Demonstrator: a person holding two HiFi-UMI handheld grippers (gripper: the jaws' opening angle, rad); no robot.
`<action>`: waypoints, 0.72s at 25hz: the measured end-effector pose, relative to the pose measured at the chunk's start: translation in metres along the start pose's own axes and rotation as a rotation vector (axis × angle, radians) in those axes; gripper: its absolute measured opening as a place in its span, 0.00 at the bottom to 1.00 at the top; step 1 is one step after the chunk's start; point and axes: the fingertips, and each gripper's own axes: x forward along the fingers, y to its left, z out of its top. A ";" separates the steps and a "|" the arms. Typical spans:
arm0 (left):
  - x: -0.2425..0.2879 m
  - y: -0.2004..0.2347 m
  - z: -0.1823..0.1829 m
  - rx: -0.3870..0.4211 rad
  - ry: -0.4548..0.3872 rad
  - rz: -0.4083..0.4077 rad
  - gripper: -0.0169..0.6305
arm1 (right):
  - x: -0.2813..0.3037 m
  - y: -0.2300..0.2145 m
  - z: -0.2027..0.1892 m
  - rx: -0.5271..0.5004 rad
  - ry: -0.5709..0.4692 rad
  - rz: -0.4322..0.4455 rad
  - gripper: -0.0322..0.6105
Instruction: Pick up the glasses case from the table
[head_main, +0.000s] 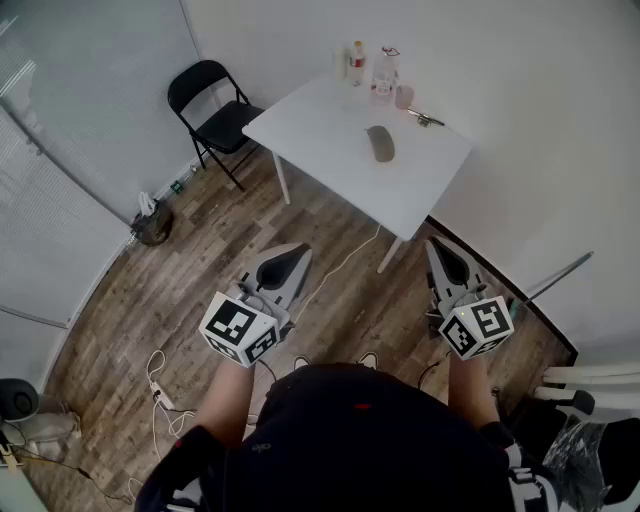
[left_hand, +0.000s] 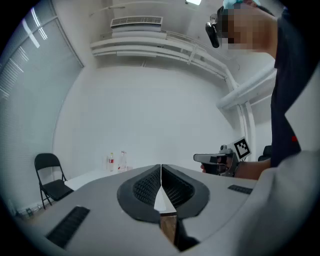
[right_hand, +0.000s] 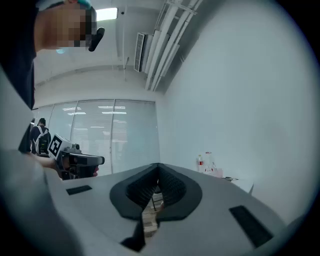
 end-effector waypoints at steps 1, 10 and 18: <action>-0.001 0.000 0.000 0.000 0.000 0.002 0.06 | 0.000 0.002 0.000 -0.002 0.002 0.003 0.08; 0.000 0.001 -0.002 -0.010 0.003 0.004 0.06 | 0.002 0.001 0.000 -0.007 0.009 0.010 0.08; 0.006 0.000 -0.006 -0.017 0.011 0.011 0.06 | 0.001 -0.009 -0.002 0.045 -0.007 -0.004 0.08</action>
